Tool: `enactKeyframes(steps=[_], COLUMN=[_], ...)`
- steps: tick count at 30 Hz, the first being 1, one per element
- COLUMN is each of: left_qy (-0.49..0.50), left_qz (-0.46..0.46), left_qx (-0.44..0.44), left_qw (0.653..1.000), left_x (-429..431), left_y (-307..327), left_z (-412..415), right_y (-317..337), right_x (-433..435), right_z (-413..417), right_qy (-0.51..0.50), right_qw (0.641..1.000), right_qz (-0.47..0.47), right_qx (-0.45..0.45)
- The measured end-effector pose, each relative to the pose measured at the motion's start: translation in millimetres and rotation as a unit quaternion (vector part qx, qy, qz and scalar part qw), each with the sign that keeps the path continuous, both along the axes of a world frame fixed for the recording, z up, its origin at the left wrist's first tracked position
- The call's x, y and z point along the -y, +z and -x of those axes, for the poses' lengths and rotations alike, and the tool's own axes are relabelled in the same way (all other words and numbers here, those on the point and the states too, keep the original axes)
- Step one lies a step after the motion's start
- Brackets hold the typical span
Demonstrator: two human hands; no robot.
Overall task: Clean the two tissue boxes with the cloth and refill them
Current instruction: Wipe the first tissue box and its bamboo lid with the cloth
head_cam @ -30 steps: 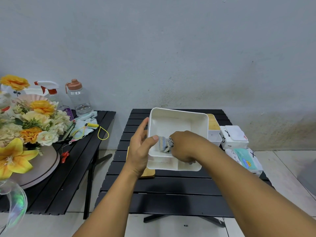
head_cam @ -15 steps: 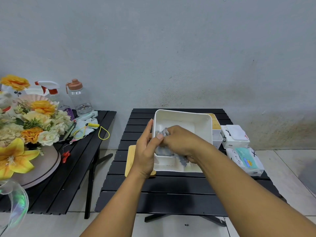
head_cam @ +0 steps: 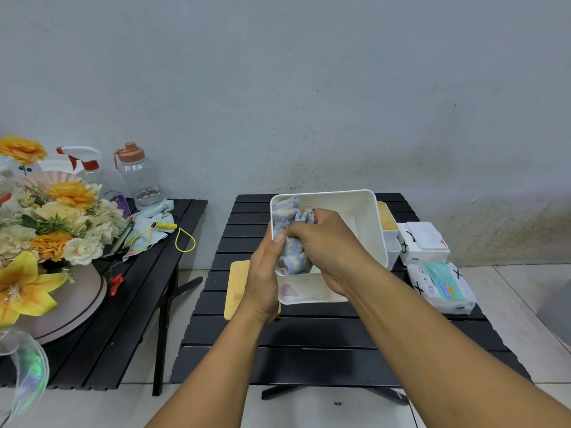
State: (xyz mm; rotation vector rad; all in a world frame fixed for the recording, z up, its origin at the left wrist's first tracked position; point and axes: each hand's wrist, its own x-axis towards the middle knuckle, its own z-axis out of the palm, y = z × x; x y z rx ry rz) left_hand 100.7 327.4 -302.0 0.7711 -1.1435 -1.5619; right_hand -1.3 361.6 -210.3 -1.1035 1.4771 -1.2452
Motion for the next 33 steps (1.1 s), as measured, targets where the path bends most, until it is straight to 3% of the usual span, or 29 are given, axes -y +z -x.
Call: enactKeyframes(steps=[5, 8, 14, 19, 22, 25, 33], left_qy=[-0.024, -0.018, -0.009, -0.003, -0.002, -0.002, -0.024], left_qz=[-0.046, -0.014, 0.070, 0.095, 0.094, 0.089, 0.091], left_qx=[-0.002, 0.008, 0.028, 0.041, 0.043, 0.053, 0.082], left_qw=[0.999, 1.000, 0.997, 0.995, 0.995, 0.995, 0.992], left_x=[-4, -4, -6, -6, -5, -3, -7], left_y=[1, -2, 4, 8, 9, 9, 7], left_z=[5, 6, -2, -5, -7, -6, -1], right_y=[5, 7, 12, 2, 0, -1, -7], right_x=[6, 6, -1, 2, 1, 1, 16], right_z=[0, -2, -1, 9, 15, 18, 23], right_qy=[-0.043, -0.027, 0.101, 0.097, 0.047, -0.023, -0.167], right_qw=[0.997, 0.995, 0.976, 0.978, 0.989, 0.982, 0.898], right_qz=[-0.028, -0.082, -0.128, -0.148, -0.137, -0.150, -0.114], right_qx=[-0.064, -0.056, -0.143, -0.110, -0.034, 0.108, 0.391])
